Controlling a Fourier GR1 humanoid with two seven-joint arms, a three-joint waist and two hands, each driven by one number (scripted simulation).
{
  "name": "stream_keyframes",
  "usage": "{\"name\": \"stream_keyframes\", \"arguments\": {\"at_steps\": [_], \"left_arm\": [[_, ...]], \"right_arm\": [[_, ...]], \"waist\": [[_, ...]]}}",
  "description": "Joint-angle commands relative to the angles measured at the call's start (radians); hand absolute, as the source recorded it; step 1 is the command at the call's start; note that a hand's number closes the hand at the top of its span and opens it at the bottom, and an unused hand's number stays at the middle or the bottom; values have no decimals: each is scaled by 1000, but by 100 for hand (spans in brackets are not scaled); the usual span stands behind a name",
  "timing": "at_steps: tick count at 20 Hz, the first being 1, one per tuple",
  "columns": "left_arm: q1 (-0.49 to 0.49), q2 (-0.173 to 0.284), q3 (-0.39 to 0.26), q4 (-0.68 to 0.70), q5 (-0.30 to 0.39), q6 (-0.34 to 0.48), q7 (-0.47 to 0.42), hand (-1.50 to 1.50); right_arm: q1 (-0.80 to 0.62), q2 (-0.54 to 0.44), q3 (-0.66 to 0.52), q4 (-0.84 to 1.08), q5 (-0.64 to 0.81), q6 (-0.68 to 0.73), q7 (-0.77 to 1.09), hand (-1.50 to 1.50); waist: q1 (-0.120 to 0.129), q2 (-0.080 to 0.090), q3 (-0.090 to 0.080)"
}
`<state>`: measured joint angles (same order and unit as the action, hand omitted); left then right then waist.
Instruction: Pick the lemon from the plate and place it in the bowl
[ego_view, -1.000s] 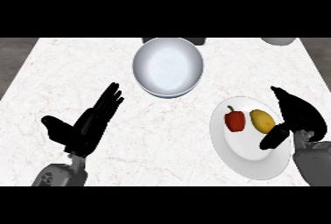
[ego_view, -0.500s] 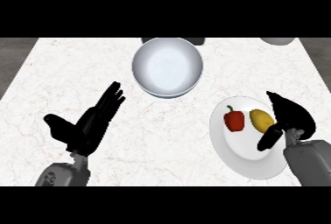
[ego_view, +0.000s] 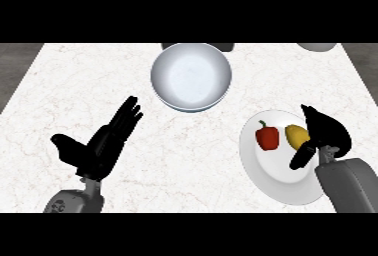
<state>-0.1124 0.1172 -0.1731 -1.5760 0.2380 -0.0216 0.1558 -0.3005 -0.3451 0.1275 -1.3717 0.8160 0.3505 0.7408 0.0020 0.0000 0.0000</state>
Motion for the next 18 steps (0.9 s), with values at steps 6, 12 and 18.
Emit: {"name": "stream_keyframes", "arguments": {"at_steps": [6,12,18], "left_arm": [[49,-10,27,-90,-12,-37,56,0],[-56,-32,84,86,-41,-68,-21,0],[19,-56,41,-94,-50,-45,86,0]], "right_arm": [[27,67,-19,74,99,-84,-61,-150],[-2,68,-74,174,125,-135,-139,-150],[66,63,-90,170,142,-155,-187,-150]], "waist": [[1,0,0],[-1,1,0],[0,-1,0]]}}
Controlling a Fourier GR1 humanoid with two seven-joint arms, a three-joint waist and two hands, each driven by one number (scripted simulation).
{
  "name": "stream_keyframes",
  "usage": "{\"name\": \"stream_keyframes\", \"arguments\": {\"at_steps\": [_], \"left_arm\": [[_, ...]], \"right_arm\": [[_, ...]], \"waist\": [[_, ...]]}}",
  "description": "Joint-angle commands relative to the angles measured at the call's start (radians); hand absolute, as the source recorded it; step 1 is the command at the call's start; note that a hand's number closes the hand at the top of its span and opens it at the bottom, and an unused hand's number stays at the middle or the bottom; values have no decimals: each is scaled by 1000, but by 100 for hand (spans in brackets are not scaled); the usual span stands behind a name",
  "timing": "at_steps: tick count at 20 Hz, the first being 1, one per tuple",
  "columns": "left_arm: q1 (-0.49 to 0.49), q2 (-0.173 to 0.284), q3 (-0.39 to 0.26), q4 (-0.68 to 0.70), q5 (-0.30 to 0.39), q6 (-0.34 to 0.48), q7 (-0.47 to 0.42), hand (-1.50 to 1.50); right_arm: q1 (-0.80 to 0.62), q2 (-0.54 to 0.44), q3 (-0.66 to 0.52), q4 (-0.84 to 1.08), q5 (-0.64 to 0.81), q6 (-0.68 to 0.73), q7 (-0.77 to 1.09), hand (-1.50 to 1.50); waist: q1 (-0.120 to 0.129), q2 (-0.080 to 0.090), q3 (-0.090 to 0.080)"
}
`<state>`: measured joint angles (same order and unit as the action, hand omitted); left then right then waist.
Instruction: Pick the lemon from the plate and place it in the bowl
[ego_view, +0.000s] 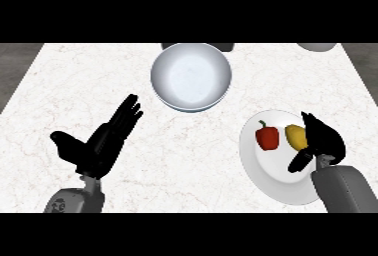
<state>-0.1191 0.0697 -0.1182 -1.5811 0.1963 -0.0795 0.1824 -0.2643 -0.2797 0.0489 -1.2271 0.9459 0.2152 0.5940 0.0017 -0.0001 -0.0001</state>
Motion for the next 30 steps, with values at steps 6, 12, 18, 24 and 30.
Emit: {"name": "stream_keyframes", "arguments": {"at_steps": [6,12,18,24,30], "left_arm": [[61,37,45,-22,14,-60,-25,0],[-8,1,47,39,-5,-41,-21,0],[52,-45,-5,41,-49,-24,-57,0],[-41,-44,-32,-10,-40,-29,27,0],[-47,-58,-53,36,-28,-61,19,0]], "right_arm": [[-66,-41,-38,165,29,-108,-202,150],[-187,11,-42,299,55,-136,-217,150],[-89,33,8,240,131,-219,-212,150],[-242,272,353,149,152,-75,56,150],[-404,278,593,82,43,-98,396,150]], "waist": [[4,0,0],[7,2,0],[1,0,0],[105,4,0],[139,4,-1]]}}
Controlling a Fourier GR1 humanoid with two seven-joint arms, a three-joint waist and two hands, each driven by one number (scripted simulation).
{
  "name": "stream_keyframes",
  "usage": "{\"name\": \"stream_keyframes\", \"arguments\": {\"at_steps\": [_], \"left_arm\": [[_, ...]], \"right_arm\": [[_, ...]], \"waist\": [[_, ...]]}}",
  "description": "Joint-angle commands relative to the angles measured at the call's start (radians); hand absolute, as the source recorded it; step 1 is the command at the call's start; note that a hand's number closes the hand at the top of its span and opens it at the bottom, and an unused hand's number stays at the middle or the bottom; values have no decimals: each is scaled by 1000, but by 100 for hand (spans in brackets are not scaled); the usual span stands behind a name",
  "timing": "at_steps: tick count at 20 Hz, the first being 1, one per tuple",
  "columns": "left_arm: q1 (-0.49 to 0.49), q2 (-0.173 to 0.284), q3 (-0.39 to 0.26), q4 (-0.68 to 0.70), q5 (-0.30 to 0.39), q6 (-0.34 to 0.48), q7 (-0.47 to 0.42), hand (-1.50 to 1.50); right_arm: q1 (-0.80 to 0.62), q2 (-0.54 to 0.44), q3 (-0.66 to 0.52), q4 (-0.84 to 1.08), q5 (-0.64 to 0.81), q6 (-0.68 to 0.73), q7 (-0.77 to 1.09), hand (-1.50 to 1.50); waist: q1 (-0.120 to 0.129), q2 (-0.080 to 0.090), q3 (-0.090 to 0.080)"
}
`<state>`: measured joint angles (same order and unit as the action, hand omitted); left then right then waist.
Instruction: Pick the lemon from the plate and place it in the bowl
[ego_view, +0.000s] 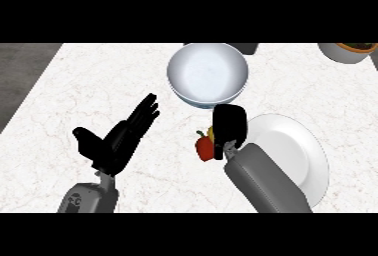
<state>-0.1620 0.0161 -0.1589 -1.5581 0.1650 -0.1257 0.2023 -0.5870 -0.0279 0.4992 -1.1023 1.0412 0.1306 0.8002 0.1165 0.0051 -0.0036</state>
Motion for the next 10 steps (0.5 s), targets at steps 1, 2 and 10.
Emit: {"name": "stream_keyframes", "arguments": {"at_steps": [1,2,10], "left_arm": [[-8,-5,-21,11,-16,-4,-1,0],[-45,-8,18,43,-4,14,-1,0],[-8,-15,-11,49,-19,16,-17,0]], "right_arm": [[-122,26,170,-55,-84,-22,239,150],[-113,27,225,-103,-108,-38,298,150],[-392,27,345,-234,-188,-99,583,150]], "waist": [[22,0,3],[3,-1,3],[-10,-14,0]]}}
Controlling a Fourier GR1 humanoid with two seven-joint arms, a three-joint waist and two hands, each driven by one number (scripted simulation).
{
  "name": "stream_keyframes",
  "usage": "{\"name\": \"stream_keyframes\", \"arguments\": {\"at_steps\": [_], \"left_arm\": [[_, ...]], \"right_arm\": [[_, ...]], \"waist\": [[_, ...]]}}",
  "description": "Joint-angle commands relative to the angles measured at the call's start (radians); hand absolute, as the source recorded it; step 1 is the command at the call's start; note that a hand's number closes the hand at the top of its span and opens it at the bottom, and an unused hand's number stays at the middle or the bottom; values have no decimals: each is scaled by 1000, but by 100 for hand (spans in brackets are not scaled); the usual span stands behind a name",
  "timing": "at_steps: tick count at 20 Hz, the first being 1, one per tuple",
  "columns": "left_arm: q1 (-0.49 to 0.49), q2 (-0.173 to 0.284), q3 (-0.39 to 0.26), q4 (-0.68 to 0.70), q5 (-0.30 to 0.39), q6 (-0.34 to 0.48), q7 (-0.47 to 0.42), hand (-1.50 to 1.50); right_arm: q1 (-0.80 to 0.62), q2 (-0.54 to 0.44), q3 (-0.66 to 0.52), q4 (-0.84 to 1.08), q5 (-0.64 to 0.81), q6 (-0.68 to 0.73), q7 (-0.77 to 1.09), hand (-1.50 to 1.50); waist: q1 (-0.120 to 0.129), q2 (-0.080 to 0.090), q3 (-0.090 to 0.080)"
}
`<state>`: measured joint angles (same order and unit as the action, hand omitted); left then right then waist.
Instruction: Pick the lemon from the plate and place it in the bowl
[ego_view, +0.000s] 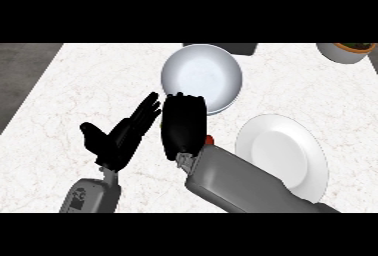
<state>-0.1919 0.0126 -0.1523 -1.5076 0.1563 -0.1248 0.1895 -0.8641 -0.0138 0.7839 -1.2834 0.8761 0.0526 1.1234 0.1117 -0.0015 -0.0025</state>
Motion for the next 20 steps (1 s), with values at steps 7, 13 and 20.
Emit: {"name": "stream_keyframes", "arguments": {"at_steps": [7,13,20], "left_arm": [[11,1,20,21,3,3,-27,0],[38,5,17,-26,0,14,-5,0],[37,7,32,0,-8,17,-39,0]], "right_arm": [[-316,13,40,-49,-60,0,362,150],[-452,13,-46,54,-104,-16,353,150],[-480,13,-125,228,-60,-130,232,150]], "waist": [[-27,-9,-2],[-40,-5,-1],[-72,5,1]]}}
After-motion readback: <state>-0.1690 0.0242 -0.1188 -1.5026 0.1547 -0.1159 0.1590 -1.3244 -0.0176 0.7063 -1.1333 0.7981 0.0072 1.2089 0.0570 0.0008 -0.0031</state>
